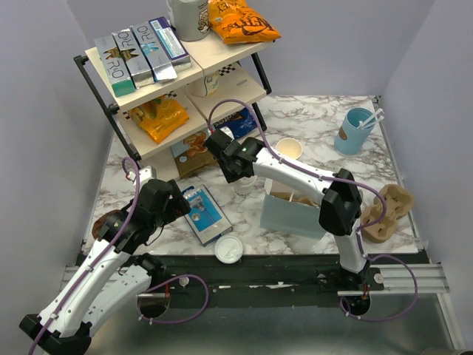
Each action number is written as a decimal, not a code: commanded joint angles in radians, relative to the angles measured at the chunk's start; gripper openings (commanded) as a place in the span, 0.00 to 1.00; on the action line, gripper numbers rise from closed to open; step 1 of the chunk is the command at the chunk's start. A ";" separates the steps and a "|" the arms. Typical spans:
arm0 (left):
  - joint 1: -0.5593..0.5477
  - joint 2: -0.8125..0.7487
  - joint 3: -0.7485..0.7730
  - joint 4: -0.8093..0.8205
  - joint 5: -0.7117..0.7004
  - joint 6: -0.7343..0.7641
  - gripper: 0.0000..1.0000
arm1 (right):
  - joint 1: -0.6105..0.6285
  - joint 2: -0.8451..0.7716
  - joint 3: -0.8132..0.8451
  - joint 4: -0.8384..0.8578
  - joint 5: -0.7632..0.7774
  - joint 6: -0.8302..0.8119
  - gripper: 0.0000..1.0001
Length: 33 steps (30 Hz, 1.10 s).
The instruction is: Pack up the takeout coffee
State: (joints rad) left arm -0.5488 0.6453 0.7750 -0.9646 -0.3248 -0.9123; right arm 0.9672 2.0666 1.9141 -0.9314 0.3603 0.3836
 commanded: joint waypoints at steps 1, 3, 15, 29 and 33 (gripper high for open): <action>0.006 -0.001 -0.011 0.017 0.012 0.007 0.97 | -0.008 -0.081 -0.084 0.081 -0.035 0.006 0.01; 0.006 -0.001 -0.011 0.014 0.009 0.004 0.99 | -0.012 -0.102 -0.108 0.114 -0.044 0.012 0.01; 0.006 -0.001 -0.008 0.010 0.009 0.007 0.99 | -0.018 -0.175 -0.190 0.187 -0.075 -0.080 0.01; 0.006 -0.035 -0.013 0.038 0.055 0.036 0.99 | 0.016 -0.512 -0.320 0.371 -0.242 -0.546 0.01; 0.006 -0.045 -0.010 0.055 0.090 0.055 0.99 | 0.024 -0.675 -0.355 0.367 -0.352 -0.710 0.01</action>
State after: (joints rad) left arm -0.5488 0.6186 0.7715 -0.9394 -0.2909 -0.8886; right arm 0.9779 1.5139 1.5990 -0.5819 0.1352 -0.1314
